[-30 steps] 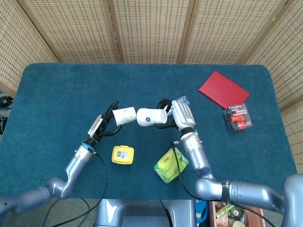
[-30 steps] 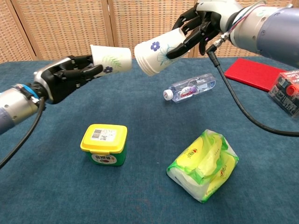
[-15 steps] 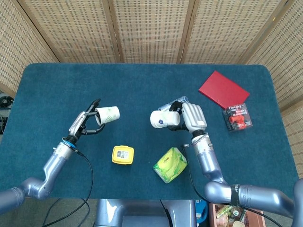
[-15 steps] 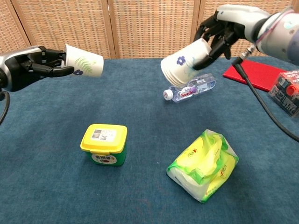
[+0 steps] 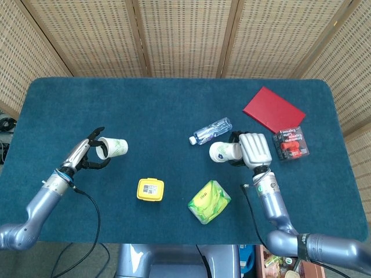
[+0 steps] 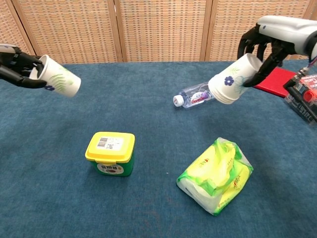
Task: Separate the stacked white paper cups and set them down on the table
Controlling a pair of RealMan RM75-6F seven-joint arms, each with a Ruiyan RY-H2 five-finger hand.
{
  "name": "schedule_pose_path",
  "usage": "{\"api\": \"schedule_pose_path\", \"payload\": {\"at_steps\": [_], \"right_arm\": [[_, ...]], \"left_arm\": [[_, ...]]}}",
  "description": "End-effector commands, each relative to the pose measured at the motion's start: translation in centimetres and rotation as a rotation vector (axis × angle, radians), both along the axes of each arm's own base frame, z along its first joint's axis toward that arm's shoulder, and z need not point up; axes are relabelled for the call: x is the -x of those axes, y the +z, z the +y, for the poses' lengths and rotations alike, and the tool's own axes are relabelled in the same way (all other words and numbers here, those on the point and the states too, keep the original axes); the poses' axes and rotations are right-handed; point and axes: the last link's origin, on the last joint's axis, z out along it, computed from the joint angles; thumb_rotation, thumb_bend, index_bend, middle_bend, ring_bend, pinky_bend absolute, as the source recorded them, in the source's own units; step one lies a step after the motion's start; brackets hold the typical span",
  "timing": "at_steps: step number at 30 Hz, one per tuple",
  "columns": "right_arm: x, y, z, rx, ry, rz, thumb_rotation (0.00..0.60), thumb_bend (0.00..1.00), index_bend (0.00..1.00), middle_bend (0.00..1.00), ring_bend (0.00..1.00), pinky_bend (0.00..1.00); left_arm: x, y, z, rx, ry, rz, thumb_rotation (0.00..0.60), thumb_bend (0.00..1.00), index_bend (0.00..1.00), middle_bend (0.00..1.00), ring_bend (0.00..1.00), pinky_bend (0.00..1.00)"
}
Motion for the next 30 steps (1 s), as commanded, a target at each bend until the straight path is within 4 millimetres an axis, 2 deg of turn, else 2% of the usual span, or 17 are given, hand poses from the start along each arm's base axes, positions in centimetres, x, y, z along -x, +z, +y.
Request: {"api": "schedule_pose_path", "payload": {"at_steps": [1, 7, 12, 15, 17, 20, 24, 27, 29, 30], "right_arm": [[1.3, 0.8, 0.0, 0.048, 0.003, 0.084, 0.600, 0.22, 0.78, 0.65, 0.51, 0.72], [3.9, 1.5, 0.3, 0.079, -0.027, 0.162, 0.600, 0.21, 0.78, 0.63, 0.51, 0.72], [6.3, 1.9, 0.5, 0.084, -0.071, 0.211, 0.600, 0.21, 0.78, 0.59, 0.50, 0.71], [7.3, 2.2, 0.9, 0.060, -0.096, 0.235, 0.600, 0.22, 0.73, 0.49, 0.41, 0.66], [7.6, 2.4, 1.0, 0.048, -0.103, 0.251, 0.600, 0.22, 0.63, 0.38, 0.30, 0.60], [7.9, 2.8, 1.4, 0.038, -0.103, 0.257, 0.600, 0.22, 0.54, 0.26, 0.19, 0.53], [8.0, 2.9, 1.8, 0.040, -0.091, 0.259, 0.600, 0.22, 0.50, 0.22, 0.14, 0.48], [8.2, 2.8, 2.1, 0.032, -0.089, 0.261, 0.600, 0.22, 0.46, 0.17, 0.09, 0.44], [8.3, 2.8, 2.3, 0.023, -0.095, 0.263, 0.600, 0.21, 0.40, 0.09, 0.03, 0.38], [8.4, 2.8, 2.4, 0.023, -0.095, 0.264, 0.600, 0.21, 0.39, 0.07, 0.01, 0.36]], "left_arm": [[0.5, 1.1, -0.7, 0.020, 0.029, 0.101, 0.600, 0.41, 0.71, 0.00, 0.00, 0.00], [0.9, 1.2, -1.2, 0.005, 0.013, 0.225, 0.600, 0.41, 0.71, 0.00, 0.00, 0.00], [1.0, 0.3, -1.4, -0.017, -0.002, 0.280, 0.600, 0.41, 0.71, 0.00, 0.00, 0.00], [0.9, -0.3, -1.5, -0.028, -0.013, 0.302, 0.600, 0.41, 0.66, 0.00, 0.00, 0.00], [0.9, -0.5, -1.6, -0.028, -0.017, 0.307, 0.600, 0.41, 0.61, 0.00, 0.00, 0.00], [0.9, -0.5, -1.9, -0.027, -0.038, 0.338, 0.600, 0.41, 0.54, 0.00, 0.00, 0.00], [1.1, -0.3, -2.3, -0.041, -0.059, 0.387, 0.600, 0.41, 0.46, 0.00, 0.00, 0.00], [1.6, -0.1, -2.7, -0.041, -0.063, 0.425, 0.600, 0.40, 0.30, 0.00, 0.00, 0.00], [1.9, 0.1, -2.8, -0.056, -0.059, 0.444, 0.600, 0.36, 0.15, 0.00, 0.00, 0.00], [2.0, 0.1, -2.8, -0.063, -0.058, 0.450, 0.600, 0.33, 0.10, 0.00, 0.00, 0.00]]}}
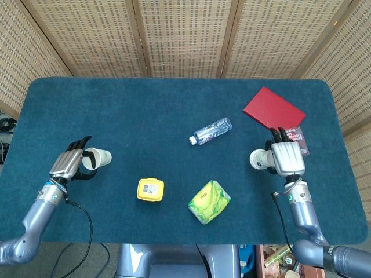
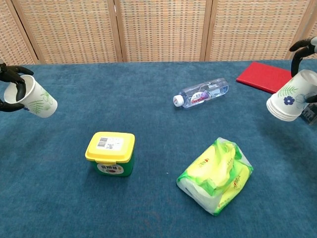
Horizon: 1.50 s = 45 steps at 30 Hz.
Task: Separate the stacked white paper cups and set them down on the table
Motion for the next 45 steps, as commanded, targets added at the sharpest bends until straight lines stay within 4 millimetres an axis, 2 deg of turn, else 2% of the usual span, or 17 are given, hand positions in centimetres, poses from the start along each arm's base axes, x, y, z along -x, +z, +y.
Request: {"api": "schedule_pose_path", "payload": {"at_steps": [1, 3, 7, 13, 18, 24, 27, 30, 39, 45], "right_arm": [[0.1, -0.1, 0.2, -0.005, -0.004, 0.002, 0.600, 0.20, 0.36, 0.03, 0.00, 0.32], [0.2, 0.0, 0.3, -0.006, -0.005, 0.010, 0.600, 0.17, 0.32, 0.00, 0.00, 0.28], [0.1, 0.2, 0.4, 0.008, 0.003, 0.014, 0.600, 0.12, 0.28, 0.00, 0.00, 0.22], [-0.3, 0.9, 0.9, 0.021, 0.019, 0.006, 0.600, 0.12, 0.27, 0.00, 0.00, 0.21], [-0.4, 1.5, 1.9, 0.042, 0.057, 0.017, 0.600, 0.12, 0.27, 0.00, 0.00, 0.21], [0.3, 2.1, 3.4, 0.073, 0.103, 0.013, 0.600, 0.12, 0.27, 0.00, 0.00, 0.20], [1.1, 2.6, 4.2, 0.096, 0.124, 0.017, 0.600, 0.12, 0.24, 0.00, 0.00, 0.19], [2.8, 3.5, 6.3, 0.121, 0.134, -0.006, 0.600, 0.11, 0.18, 0.00, 0.00, 0.17], [5.5, 4.5, 9.8, 0.158, 0.158, -0.019, 0.600, 0.10, 0.14, 0.00, 0.00, 0.13], [6.7, 4.8, 11.7, 0.175, 0.157, -0.022, 0.600, 0.10, 0.14, 0.00, 0.00, 0.13]], "left_arm": [[0.5, 0.1, -0.2, -0.019, 0.003, 0.019, 0.600, 0.28, 0.05, 0.00, 0.00, 0.00], [0.8, 0.2, -0.3, -0.021, 0.011, 0.020, 0.600, 0.25, 0.01, 0.00, 0.00, 0.00], [1.1, 0.4, -0.3, -0.030, 0.009, 0.026, 0.600, 0.21, 0.00, 0.00, 0.00, 0.00], [0.8, 0.9, -0.7, -0.041, -0.013, 0.020, 0.600, 0.19, 0.00, 0.00, 0.00, 0.00], [0.8, 1.6, -2.0, -0.079, -0.066, 0.048, 0.600, 0.18, 0.00, 0.00, 0.00, 0.00], [1.5, 2.4, -4.4, -0.133, -0.117, 0.100, 0.600, 0.18, 0.00, 0.00, 0.00, 0.00], [2.2, 2.7, -5.7, -0.154, -0.137, 0.135, 0.600, 0.19, 0.00, 0.00, 0.00, 0.00], [3.6, 3.5, -8.4, -0.185, -0.162, 0.162, 0.600, 0.19, 0.00, 0.00, 0.00, 0.00], [6.0, 4.4, -13.1, -0.243, -0.245, 0.256, 0.600, 0.19, 0.00, 0.00, 0.00, 0.00], [7.4, 4.8, -15.0, -0.279, -0.244, 0.274, 0.600, 0.19, 0.00, 0.00, 0.00, 0.00]]}}
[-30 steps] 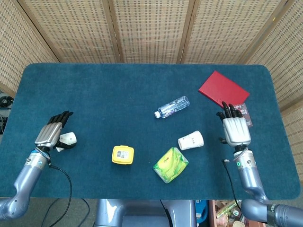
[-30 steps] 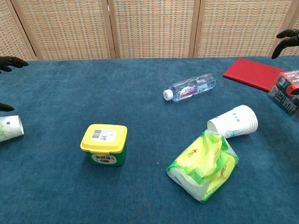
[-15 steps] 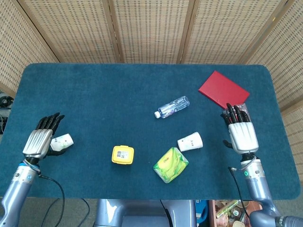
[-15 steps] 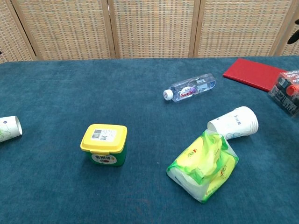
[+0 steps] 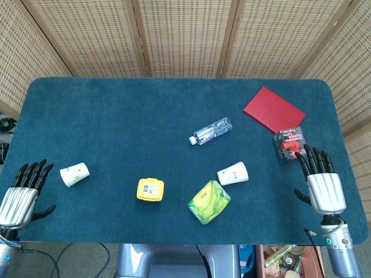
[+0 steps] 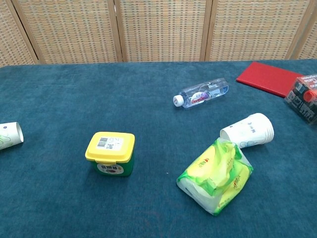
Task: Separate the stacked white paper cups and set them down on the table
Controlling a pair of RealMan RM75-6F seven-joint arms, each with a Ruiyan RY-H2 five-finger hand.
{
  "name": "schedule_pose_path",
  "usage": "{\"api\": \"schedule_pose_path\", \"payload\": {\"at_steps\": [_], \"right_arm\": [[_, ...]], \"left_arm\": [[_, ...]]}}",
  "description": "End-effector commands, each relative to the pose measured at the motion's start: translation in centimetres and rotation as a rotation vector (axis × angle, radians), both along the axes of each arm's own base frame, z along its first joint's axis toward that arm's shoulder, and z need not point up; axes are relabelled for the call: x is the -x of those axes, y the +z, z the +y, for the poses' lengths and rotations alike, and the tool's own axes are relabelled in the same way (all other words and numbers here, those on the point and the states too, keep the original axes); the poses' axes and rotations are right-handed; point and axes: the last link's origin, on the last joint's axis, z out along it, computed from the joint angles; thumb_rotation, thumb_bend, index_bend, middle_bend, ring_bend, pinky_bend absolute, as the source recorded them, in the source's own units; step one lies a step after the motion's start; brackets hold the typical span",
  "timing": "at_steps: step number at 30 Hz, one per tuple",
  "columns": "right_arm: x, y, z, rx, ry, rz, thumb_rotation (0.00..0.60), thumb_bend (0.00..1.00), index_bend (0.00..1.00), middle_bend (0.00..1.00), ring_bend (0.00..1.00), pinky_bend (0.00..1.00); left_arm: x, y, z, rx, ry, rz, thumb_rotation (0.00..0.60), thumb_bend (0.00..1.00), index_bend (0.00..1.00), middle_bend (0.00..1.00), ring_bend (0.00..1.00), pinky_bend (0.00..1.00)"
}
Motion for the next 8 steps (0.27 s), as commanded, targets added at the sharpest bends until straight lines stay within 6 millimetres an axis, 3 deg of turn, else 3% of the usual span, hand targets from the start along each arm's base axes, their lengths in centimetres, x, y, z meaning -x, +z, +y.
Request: {"api": "schedule_pose_path", "payload": {"at_steps": [1, 8], "right_arm": [[0.7, 0.1, 1.0, 0.006, 0.000, -0.004, 0.600, 0.10, 0.14, 0.00, 0.00, 0.13], [2.2, 0.3, 1.9, 0.015, -0.014, -0.013, 0.600, 0.10, 0.14, 0.00, 0.00, 0.13]], "left_arm": [[0.8, -0.1, -0.8, -0.012, 0.003, 0.015, 0.600, 0.19, 0.00, 0.00, 0.00, 0.00], [1.7, 0.1, -1.0, -0.047, 0.001, 0.007, 0.600, 0.19, 0.00, 0.00, 0.00, 0.00]]}}
